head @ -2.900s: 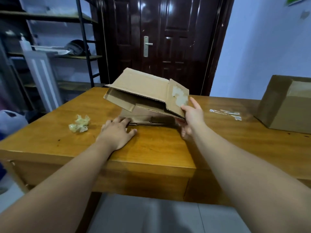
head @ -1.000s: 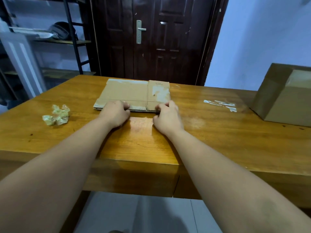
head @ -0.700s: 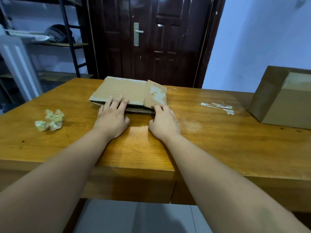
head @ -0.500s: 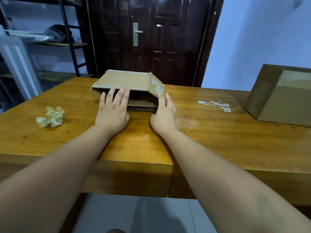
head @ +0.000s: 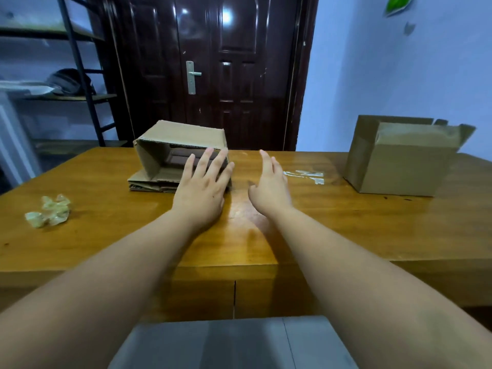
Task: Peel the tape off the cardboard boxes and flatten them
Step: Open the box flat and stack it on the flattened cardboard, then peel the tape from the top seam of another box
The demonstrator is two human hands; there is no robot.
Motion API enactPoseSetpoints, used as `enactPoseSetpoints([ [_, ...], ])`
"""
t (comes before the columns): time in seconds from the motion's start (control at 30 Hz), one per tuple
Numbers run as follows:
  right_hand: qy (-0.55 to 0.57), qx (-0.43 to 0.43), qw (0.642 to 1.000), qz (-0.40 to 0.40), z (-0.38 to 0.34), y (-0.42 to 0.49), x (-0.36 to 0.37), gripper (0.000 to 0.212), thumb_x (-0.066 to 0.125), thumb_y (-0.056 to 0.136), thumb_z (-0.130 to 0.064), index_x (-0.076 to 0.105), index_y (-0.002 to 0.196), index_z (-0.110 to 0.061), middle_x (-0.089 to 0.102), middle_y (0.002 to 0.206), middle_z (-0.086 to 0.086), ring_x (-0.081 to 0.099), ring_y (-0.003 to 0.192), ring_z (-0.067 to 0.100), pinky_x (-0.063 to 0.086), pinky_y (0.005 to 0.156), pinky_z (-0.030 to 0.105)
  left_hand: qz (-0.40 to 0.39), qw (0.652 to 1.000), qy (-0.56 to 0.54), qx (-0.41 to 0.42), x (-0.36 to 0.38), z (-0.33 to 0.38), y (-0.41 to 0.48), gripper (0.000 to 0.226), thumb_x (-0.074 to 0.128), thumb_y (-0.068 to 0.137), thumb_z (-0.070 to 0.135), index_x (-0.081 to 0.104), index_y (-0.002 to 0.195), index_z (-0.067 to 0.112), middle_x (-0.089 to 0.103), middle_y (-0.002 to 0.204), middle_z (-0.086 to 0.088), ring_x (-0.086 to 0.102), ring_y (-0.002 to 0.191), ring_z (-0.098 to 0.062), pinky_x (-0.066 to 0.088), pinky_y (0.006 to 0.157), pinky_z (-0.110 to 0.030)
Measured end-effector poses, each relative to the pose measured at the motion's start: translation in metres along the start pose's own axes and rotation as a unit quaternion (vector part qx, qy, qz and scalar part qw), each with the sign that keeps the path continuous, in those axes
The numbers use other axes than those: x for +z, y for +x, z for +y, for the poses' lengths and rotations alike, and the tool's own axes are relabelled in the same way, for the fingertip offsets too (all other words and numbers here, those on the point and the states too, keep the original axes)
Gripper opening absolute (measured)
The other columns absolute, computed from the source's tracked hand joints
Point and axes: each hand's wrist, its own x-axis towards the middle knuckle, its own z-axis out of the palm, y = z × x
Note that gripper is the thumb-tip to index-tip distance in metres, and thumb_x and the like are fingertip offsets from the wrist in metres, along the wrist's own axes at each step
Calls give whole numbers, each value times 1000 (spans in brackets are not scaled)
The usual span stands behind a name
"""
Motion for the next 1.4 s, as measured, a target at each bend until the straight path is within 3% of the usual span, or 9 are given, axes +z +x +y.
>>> enactPoseSetpoints([
  [0.4, -113, 105, 988, 28, 81, 6, -87, 77, 55, 93, -12, 13, 155, -29, 3, 163, 6, 8, 148, 33, 25, 116, 46, -66, 982, -175, 19, -9, 123, 64, 58, 46, 97, 33, 24, 150, 27, 9, 161, -4, 4, 148, -28, 12, 118, -47],
  [0.57, -197, 111, 970, 84, 108, 26, -138, 75, 55, 94, -17, 11, 154, -28, 4, 163, 6, 6, 147, 36, 21, 117, 50, -17, 999, 4, 32, -11, 123, 94, 55, 40, 97, 44, 29, 147, 25, 11, 160, -8, 1, 146, -38, 0, 115, -57],
  [0.7, -263, 111, 949, 133, 121, 45, -169, 77, 53, 93, -14, 9, 154, -27, 3, 163, 9, 2, 148, 38, 13, 119, 50, -21, 994, 63, -85, -19, 84, 119, 68, 31, 94, 60, 23, 150, 23, 18, 158, -17, 12, 143, -47, 4, 112, -63],
  [0.9, -353, 87, 917, 161, 119, 68, -167, 83, 49, 89, -3, 6, 154, -30, -17, 161, 13, -14, 147, 39, -6, 116, 55, -180, 965, 110, -156, -9, 58, 123, 86, 10, 84, 76, 51, 134, 19, 37, 149, -18, 29, 136, -48, 22, 107, -66],
  [1.03, -370, 92, 908, 172, 116, 80, -176, 83, 44, 91, -1, -1, 155, -29, -21, 160, 13, -18, 146, 38, -8, 115, 56, -299, 913, 14, -278, 7, 47, 128, 91, 17, 83, 80, 27, 149, 19, 22, 155, -22, 22, 138, -49, 17, 111, -64],
  [1.17, -380, 107, 904, 166, 121, 87, -182, 81, 41, 95, -3, -8, 154, -26, -16, 161, 11, -18, 147, 36, -7, 116, 57, -383, 869, -61, -308, 44, 44, 119, 102, 19, 73, 86, 22, 151, 20, 33, 151, -19, 31, 136, -43, 25, 110, -58],
  [1.27, -384, 118, 904, 148, 127, 88, -181, 85, 43, 92, -2, -12, 154, -24, -14, 162, 9, -19, 146, 37, -8, 114, 59, -397, 864, -53, -304, 62, 48, 112, 98, 25, 71, 86, 30, 146, 22, 41, 144, -19, 35, 131, -43, 31, 106, -57],
  [1.4, -389, 128, 903, 132, 131, 86, -181, 96, 52, 87, 0, -13, 154, -22, -13, 163, 8, -17, 146, 39, -7, 114, 60, -382, 889, 43, -247, 33, 62, 114, 76, 24, 89, 72, 48, 134, 17, 53, 133, -11, 46, 122, -32, 32, 102, -43],
])
